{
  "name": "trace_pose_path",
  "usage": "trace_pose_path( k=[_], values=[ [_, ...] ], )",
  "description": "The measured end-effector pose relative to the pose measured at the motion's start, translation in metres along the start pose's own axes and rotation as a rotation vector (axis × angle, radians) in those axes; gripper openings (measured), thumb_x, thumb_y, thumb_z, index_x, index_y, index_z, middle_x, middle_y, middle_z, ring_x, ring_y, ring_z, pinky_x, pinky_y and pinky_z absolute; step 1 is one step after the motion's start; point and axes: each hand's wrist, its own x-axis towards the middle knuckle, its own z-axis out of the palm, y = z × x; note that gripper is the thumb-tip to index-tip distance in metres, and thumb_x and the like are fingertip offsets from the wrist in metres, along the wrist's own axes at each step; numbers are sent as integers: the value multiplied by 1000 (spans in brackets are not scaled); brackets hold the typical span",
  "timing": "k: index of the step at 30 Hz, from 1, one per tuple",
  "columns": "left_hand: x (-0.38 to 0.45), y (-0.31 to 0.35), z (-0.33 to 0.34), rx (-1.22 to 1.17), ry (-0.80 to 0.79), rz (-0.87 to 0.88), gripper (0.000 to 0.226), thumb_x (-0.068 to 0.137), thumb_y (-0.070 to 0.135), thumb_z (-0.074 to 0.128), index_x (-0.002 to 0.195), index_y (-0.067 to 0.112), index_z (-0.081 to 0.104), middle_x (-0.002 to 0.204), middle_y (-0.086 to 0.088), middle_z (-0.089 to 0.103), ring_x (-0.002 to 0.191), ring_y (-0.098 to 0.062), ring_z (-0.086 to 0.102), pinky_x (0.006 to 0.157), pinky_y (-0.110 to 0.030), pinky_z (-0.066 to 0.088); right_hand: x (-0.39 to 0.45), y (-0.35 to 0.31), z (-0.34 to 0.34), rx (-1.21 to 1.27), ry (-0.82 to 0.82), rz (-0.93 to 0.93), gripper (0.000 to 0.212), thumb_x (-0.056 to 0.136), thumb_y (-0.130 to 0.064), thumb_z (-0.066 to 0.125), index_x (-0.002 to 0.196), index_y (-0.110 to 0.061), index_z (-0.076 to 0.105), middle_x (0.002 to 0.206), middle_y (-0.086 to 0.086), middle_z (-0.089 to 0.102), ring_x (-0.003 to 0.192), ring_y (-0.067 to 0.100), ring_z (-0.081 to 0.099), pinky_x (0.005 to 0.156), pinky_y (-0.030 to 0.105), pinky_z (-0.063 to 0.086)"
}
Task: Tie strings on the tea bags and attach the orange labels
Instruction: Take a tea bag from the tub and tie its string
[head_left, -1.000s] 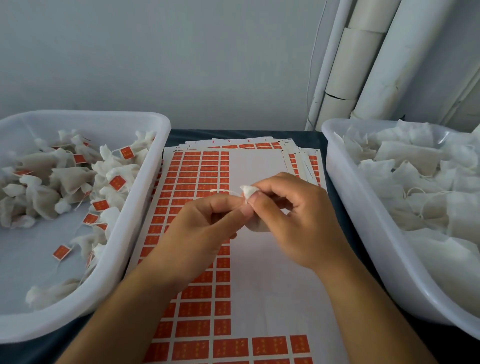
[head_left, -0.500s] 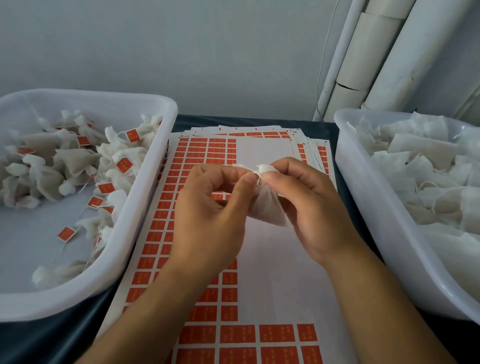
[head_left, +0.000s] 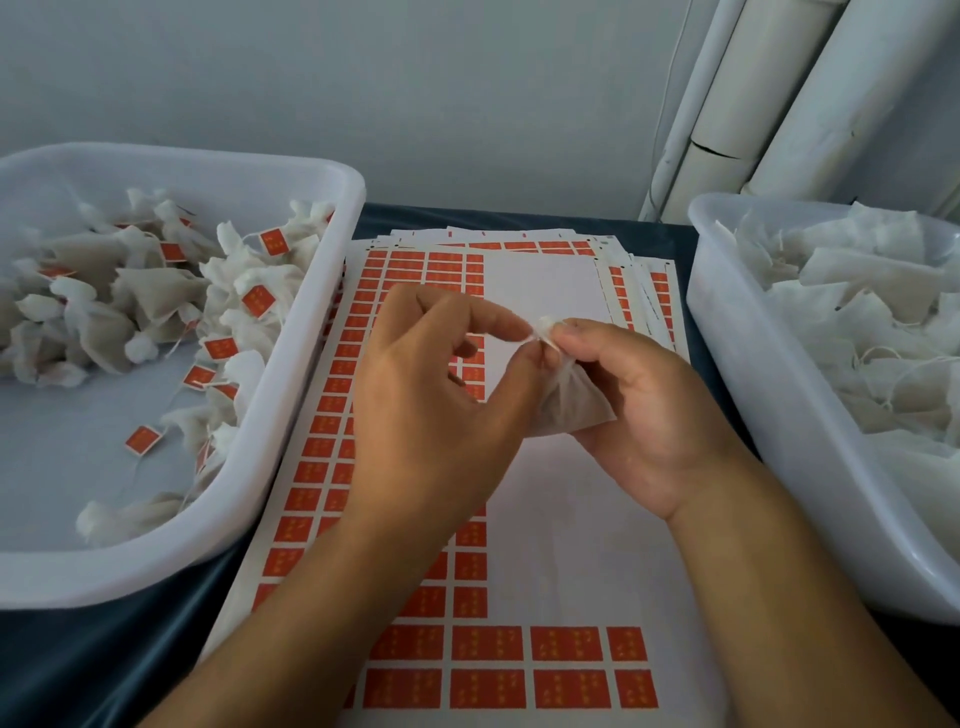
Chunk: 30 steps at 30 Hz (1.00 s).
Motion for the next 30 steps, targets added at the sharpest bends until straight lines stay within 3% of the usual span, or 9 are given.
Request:
trace_pose_path(
  k=[4,8,12,14,18,24,28,30],
  values=[
    [1,-5,0,93,11,109,35,87,47,71,119,33,69,115,15,58,98,-6,58,75,-18,55,-1,-1,2,-56,-23,-32,25,88,-38,56,83,-47,79,104,-11,76,108,11,71,98,43,54],
    [2,-11,1,138,47,314,22,91,30,73,109,18,78,103,-4,68,95,-15,60,76,-28,57,0,1,2,-90,2,-27,26,89,-39,55,84,-42,81,115,-4,74,117,20,66,110,55,47],
    [8,-20,-4,190,30,433,15,93,24,76,103,14,81,99,-8,71,91,-20,62,73,-33,56,0,3,0,-56,27,16,25,90,-37,57,91,-31,82,124,11,69,124,32,61,110,57,47],
    [12,-24,-7,216,6,487,13,93,22,76,101,12,81,97,-8,71,88,-21,62,72,-33,55,1,3,-1,-61,22,39,24,90,-38,57,90,-33,81,125,12,67,126,35,58,104,50,50],
    [18,-29,-11,254,-42,573,13,94,20,75,100,11,81,95,-10,72,86,-23,63,72,-32,55,0,1,1,-97,12,62,20,87,-42,59,84,-46,79,112,0,71,113,25,63,84,32,54],
    [17,-30,-7,269,-36,534,11,92,19,77,96,8,80,96,-11,71,87,-23,63,73,-30,55,1,1,1,-101,21,91,28,102,-35,57,88,-41,80,103,-3,70,103,21,62,76,29,55],
    [14,-28,-6,277,1,486,15,94,23,73,93,8,78,97,-9,69,89,-18,60,77,-24,50,3,1,2,-101,73,93,22,102,-36,57,109,-27,76,119,7,68,113,25,64,90,42,57],
    [13,-27,-5,271,-5,469,17,95,23,72,94,7,77,98,-9,68,89,-18,60,73,-29,54,4,1,1,-132,83,78,27,103,-39,55,113,-22,74,115,5,68,111,23,65,95,44,55]
  ],
)
